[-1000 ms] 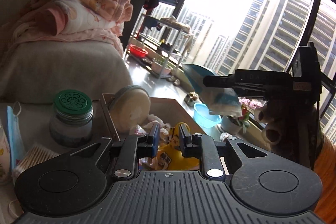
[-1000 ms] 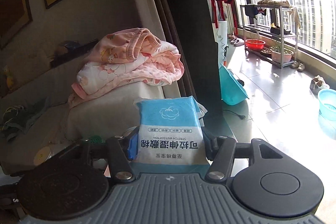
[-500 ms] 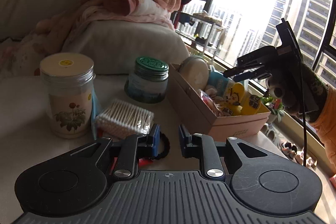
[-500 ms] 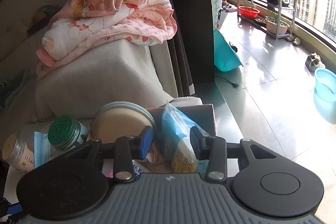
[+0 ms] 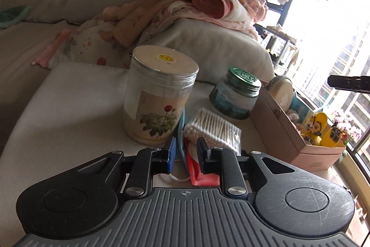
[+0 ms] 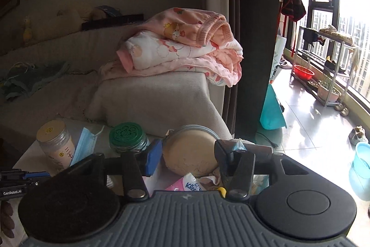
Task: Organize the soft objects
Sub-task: 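Grasp the red packet with the left tool while the right moves toward the cotton swabs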
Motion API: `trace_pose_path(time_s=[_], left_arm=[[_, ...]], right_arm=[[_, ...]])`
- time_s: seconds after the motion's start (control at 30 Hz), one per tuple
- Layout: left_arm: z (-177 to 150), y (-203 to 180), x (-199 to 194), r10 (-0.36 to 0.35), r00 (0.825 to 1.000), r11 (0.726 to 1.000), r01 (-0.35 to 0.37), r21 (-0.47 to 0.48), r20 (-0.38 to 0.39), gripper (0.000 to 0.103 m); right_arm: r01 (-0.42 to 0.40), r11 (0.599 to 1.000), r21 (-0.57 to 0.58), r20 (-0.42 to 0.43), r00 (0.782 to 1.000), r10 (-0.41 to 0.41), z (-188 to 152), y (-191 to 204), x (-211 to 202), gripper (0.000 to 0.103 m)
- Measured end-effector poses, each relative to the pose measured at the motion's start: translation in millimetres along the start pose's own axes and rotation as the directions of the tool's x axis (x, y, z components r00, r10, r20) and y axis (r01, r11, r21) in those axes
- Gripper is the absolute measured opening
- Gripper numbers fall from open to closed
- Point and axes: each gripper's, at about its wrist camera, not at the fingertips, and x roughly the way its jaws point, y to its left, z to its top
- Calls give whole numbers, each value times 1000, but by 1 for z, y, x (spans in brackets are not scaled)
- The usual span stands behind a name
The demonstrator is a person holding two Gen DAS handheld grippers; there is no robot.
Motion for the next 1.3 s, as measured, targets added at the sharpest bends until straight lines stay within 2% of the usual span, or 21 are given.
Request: trace_pose_path(time_s=[0.13, 0.23, 0.37, 0.47, 0.53, 0.6, 0.63, 0.67, 0.7, 0.73, 0.8, 0.97, 1.03, 1.07, 1.2, 1.3], left_arm=[[0, 4, 3, -15, 1000, 1000, 15, -21, 14, 22], [-3, 7, 4, -28, 999, 999, 29, -38, 26, 22], [-10, 15, 5, -1, 999, 999, 4, -53, 50, 22], [-16, 21, 4, -19, 998, 997, 24, -68, 65, 22], [-17, 22, 5, -50, 997, 996, 55, -68, 60, 22], [-18, 19, 6, -84, 995, 995, 87, -56, 54, 22], [-19, 17, 6, -94, 994, 994, 96, -48, 52, 22], [-20, 15, 6, -100, 994, 994, 102, -36, 47, 22], [-21, 13, 7, -102, 994, 994, 103, -24, 42, 22], [-22, 11, 8, -102, 994, 995, 102, -16, 36, 22], [-24, 8, 10, -98, 995, 995, 98, -3, 26, 22], [-23, 7, 14, -61, 998, 998, 62, -15, 20, 22], [-22, 8, 14, -45, 999, 999, 46, -29, 24, 22], [-21, 9, 12, -33, 999, 999, 34, -35, 38, 22], [-21, 14, 8, -12, 998, 998, 15, -53, 68, 22], [-24, 15, 7, -30, 997, 999, 33, -43, 75, 22]], right_arm=[[-135, 979, -156, -30, 991, 132, -24, 58, -7, 51], [-227, 944, -239, -107, 973, 207, -43, 103, 8, 51], [-238, 929, -283, -190, 963, 189, -63, 141, 35, 51], [-200, 921, -335, -193, 971, 141, -85, 161, 46, 50], [-199, 915, -350, -202, 970, 133, -95, 165, 53, 38], [-207, 929, -307, -245, 960, 133, -101, 159, 62, 17], [-212, 940, -269, -275, 952, 136, -103, 153, 65, 16], [-213, 945, -247, -265, 953, 146, -104, 147, 62, 13], [-231, 947, -221, -294, 942, 161, -106, 141, 60, 8], [-247, 951, -187, -310, 933, 181, -108, 134, 57, 8], [-247, 958, -148, -314, 930, 191, -115, 120, 43, 8], [-221, 963, -152, -279, 945, 173, -138, 105, 10, 8], [-217, 957, -190, -233, 957, 170, -135, 107, 4, 9], [-198, 956, -218, -201, 967, 155, -132, 112, 5, 12], [-166, 917, -362, -108, 985, 136, -108, 145, 22, 44], [-160, 901, -403, -116, 986, 123, -87, 161, 52, 50]])
